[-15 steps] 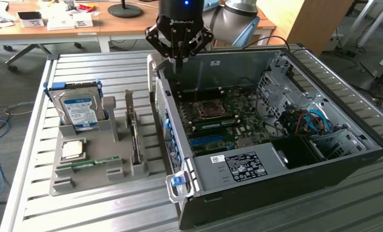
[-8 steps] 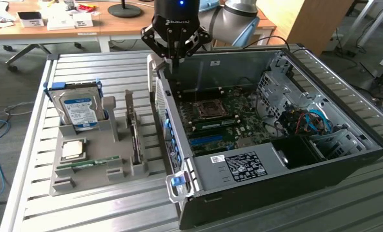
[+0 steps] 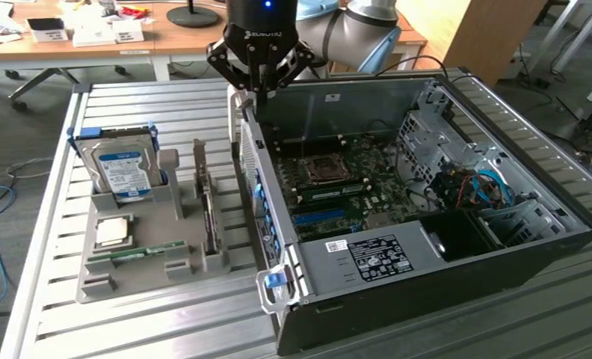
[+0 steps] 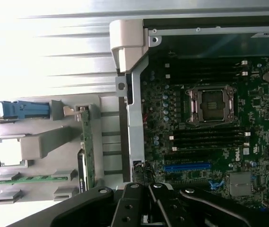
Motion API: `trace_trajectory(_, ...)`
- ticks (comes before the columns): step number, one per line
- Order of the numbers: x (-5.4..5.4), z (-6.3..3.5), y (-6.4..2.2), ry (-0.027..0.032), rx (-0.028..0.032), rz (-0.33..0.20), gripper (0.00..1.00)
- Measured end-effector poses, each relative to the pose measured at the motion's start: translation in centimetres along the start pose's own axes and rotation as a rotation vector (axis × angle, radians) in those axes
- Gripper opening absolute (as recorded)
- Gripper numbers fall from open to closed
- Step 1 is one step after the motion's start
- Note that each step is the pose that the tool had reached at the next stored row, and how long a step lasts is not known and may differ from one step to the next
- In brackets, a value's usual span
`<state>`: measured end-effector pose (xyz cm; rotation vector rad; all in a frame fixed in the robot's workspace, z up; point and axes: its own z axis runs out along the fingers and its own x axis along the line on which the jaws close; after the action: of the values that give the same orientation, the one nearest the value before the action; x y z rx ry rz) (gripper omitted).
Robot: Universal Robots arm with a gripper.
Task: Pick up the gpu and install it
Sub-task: 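Reach for the gpu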
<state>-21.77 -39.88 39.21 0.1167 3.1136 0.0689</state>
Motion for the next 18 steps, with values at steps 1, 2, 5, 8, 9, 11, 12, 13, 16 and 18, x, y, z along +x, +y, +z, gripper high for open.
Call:
trace_trajectory(1,0.2,0.0,-0.01,0.0,0.0,0.0,0.11)
trace_trajectory(2,0.3,-0.01,-0.03,0.0,0.0,0.0,0.11)
trace_trajectory(5,0.8,-0.02,-0.06,0.0001,0.0001,0.0,0.11)
trace_trajectory(8,1.3,-0.02,-0.09,0.0,0.0001,0.0,0.11)
trace_trajectory(9,1.4,-0.02,-0.11,0.0,0.0,0.0,0.11)
trace_trajectory(11,1.7,-0.03,-0.13,0.0001,0.0,0.0,0.11)
trace_trajectory(12,1.9,-0.03,-0.14,0.0,0.0001,0.0,0.11)
trace_trajectory(13,2.1,-0.04,-0.15,0.0,0.0,0.0,0.11)
trace_trajectory(16,2.5,-0.04,-0.19,0.0,0.0001,0.0,0.11)
trace_trajectory(18,2.8,-0.05,-0.21,0.0,0.0,0.0,0.11)
